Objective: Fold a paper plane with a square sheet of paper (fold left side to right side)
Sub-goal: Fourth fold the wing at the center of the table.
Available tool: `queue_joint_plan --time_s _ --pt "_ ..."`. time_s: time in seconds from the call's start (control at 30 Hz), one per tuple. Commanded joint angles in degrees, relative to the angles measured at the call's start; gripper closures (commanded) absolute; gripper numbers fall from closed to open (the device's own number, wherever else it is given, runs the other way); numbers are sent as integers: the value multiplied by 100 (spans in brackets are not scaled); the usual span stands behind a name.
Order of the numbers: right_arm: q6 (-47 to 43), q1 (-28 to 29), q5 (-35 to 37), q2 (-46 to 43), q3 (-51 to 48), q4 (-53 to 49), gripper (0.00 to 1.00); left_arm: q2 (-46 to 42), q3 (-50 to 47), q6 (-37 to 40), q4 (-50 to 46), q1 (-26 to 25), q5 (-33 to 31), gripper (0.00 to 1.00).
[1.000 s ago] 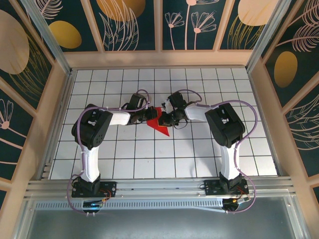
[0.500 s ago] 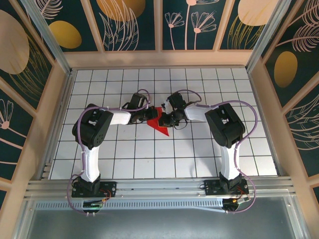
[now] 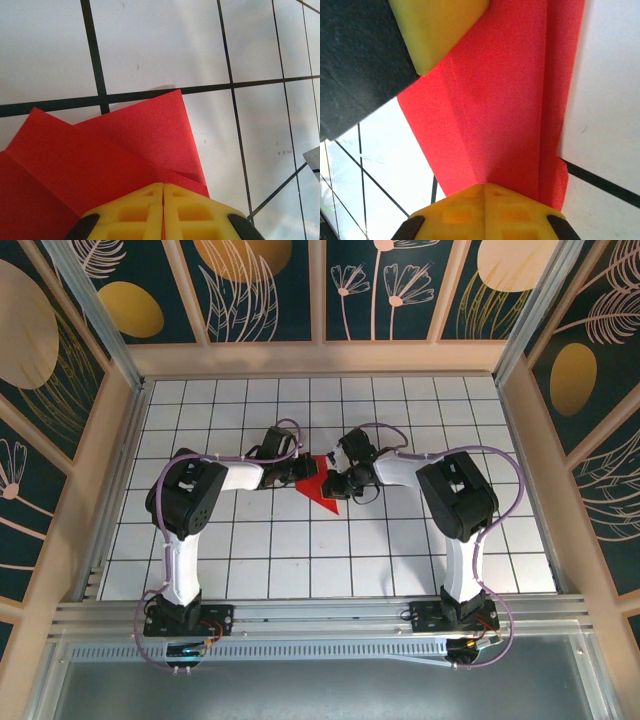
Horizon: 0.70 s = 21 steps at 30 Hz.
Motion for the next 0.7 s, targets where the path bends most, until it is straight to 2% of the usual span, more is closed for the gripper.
queue_joint_plan --time_s 0.0,0.4,0.67 --pt "-126 83 150 -154 -223 -667 100 324 -21 11 -422 27 -333 92" --pt "-119 96 93 -541 14 -842 100 285 -38 -7 -405 26 -282 92" --pt "153 107 -258 -502 124 -304 100 263 -56 -42 -343 19 -239 92"
